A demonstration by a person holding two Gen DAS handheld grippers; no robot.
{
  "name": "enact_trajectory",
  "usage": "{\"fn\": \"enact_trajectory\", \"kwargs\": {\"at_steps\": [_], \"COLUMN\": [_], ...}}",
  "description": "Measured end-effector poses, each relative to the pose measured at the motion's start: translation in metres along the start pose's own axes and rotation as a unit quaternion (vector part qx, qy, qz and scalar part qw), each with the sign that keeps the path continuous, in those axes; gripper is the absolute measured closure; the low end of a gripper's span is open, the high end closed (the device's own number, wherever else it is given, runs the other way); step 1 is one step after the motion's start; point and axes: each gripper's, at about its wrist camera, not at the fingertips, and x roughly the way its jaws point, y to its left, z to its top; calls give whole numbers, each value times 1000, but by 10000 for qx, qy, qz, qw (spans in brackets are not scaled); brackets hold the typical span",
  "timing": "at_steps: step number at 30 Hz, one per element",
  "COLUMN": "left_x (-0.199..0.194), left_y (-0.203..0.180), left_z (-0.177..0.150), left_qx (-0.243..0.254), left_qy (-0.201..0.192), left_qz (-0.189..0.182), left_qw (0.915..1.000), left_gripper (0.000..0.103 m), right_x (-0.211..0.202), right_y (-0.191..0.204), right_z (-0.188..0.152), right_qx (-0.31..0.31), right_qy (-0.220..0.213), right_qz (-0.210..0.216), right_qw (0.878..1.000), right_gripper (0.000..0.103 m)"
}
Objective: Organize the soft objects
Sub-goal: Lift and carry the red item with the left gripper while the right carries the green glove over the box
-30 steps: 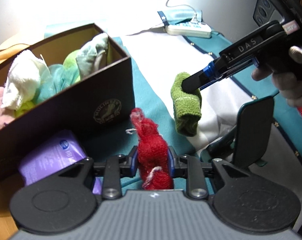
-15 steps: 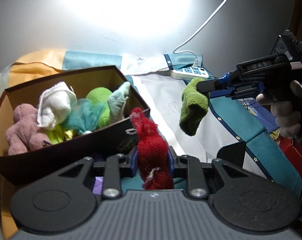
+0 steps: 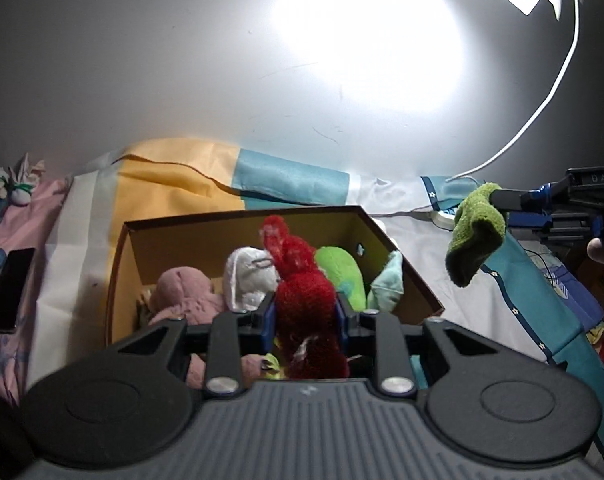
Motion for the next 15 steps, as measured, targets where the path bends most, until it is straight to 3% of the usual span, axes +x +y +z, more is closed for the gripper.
{"fn": "enact_trajectory", "kwargs": {"at_steps": [8,15], "left_x": [31,73], "left_y": [14,8], "left_z": [7,-3], "left_qx": [-172,-113], "left_qy": [232,541], "left_qz": [-232,-369], "left_qw": [9993,9978], "left_gripper": [77,77], "right_x": [43,90], "right_y": [29,26], "right_z": [6,-1], "right_qx": [30,39], "right_qy": [-485,-551], "right_qz": [-432,-1018], "right_qw": [9979,9933], "right_gripper": [103,103]}}
